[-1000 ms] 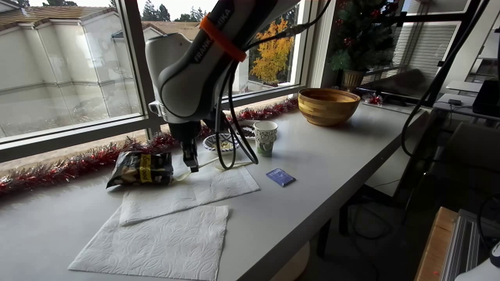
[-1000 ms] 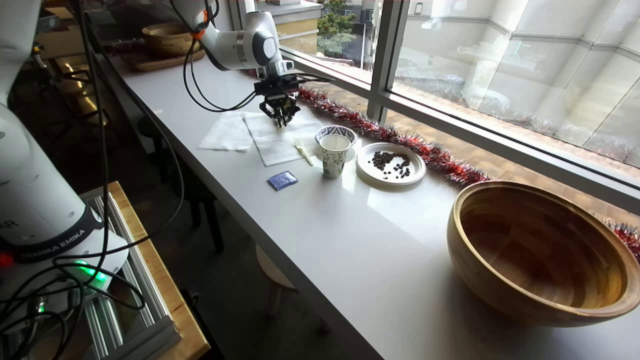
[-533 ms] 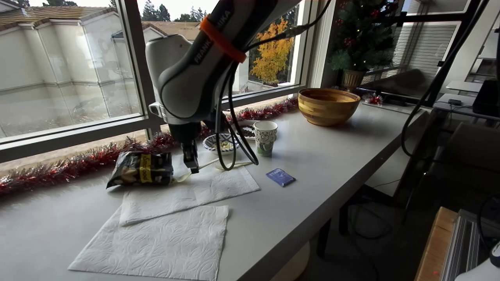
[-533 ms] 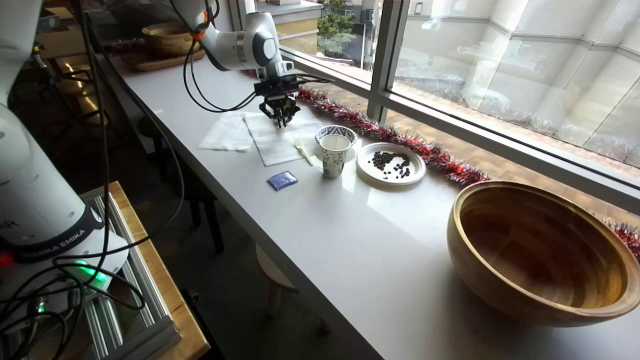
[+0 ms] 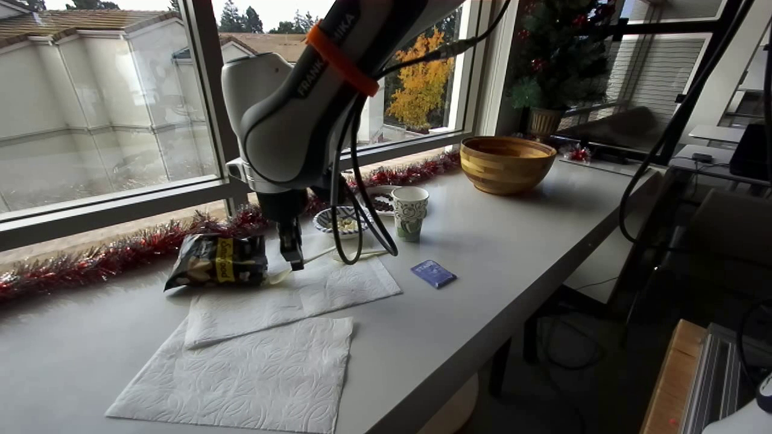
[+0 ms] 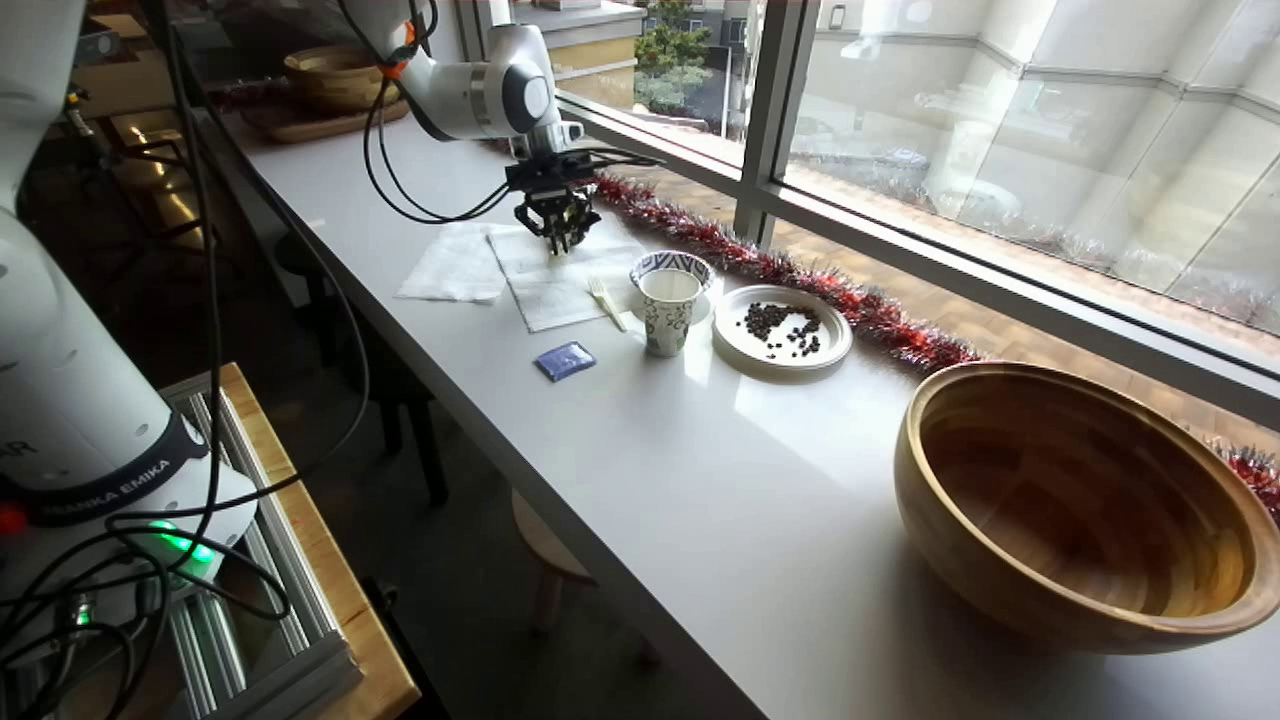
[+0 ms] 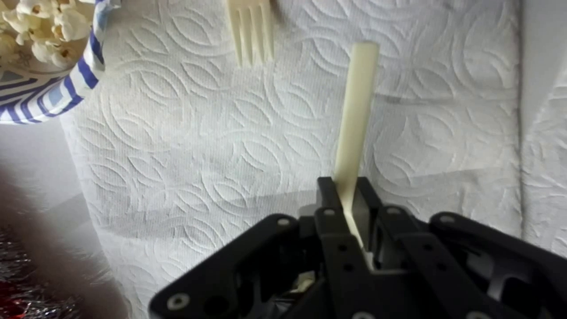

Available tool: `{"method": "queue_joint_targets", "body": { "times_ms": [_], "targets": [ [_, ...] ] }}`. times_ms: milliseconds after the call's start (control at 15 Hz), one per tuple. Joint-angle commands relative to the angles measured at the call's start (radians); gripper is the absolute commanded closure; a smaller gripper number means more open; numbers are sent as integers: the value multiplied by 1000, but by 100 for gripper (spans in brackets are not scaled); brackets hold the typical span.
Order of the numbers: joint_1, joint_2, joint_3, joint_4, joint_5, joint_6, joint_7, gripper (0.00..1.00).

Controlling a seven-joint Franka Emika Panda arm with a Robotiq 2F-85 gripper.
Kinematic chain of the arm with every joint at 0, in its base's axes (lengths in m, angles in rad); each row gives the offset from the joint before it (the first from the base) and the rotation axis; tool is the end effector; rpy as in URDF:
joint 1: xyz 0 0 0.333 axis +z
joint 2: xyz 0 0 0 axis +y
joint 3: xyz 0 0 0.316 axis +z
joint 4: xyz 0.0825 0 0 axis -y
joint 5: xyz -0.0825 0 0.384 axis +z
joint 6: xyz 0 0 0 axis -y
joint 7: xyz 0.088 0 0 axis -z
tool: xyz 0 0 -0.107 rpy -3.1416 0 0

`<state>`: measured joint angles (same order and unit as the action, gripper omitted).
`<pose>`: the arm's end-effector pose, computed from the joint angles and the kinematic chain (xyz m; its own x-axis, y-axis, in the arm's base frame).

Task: Use the spoon to put some of the contents of the black packet into the white plate with blue markings

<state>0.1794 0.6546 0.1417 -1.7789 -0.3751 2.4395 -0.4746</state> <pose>0.6285 0.2009 0.1927 0.4997 0.8632 -0.0723 0.8619 -0.4871 0.1413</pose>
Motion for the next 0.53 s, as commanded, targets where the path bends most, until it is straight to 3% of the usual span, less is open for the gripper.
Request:
{"method": "queue_joint_targets", "body": {
  "times_ms": [0,467],
  "targets": [
    [-21,6,11,-4,8,16,-21,97],
    [-54,25,32,-2,24,76,-55,97]
  ]
}}
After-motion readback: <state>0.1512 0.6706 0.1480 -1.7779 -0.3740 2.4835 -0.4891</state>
